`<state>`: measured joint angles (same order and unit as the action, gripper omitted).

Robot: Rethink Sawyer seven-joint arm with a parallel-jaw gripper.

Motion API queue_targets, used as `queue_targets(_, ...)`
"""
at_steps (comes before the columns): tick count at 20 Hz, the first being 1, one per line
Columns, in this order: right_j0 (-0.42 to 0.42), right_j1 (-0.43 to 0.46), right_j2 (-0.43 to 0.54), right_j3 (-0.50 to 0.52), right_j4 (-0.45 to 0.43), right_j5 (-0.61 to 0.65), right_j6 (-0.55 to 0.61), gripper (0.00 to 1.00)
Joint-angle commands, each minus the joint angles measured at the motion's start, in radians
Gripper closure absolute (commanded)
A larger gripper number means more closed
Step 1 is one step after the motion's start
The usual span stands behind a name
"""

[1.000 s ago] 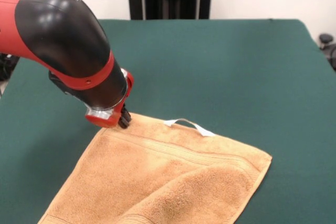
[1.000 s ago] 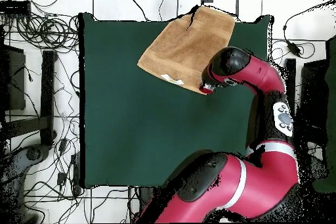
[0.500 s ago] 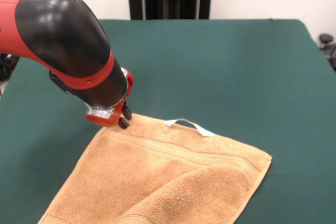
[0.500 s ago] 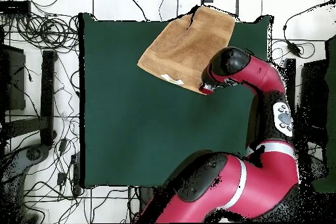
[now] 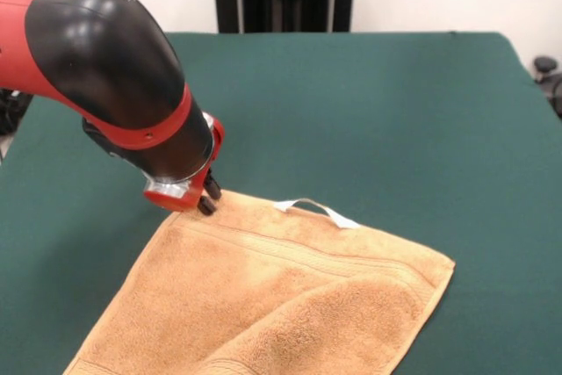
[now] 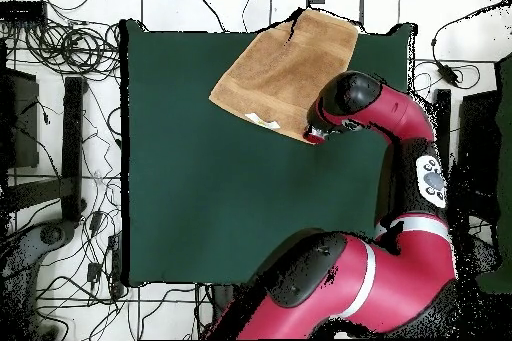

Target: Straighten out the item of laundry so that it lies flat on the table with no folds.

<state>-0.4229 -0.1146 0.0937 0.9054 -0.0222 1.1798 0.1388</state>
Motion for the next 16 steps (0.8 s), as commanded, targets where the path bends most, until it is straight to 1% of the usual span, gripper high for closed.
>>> queue_targets(1, 0.012, 0.228, 0.036, 0.102, -0.116, -0.253, 0.146, 0.00)
queue_targets(11, 0.007, 0.232, 0.042, 0.094, -0.107, -0.238, 0.141, 0.00)
queue_targets(16, 0.033, 0.242, 0.016, 0.033, -0.117, -0.129, 0.140, 0.00)
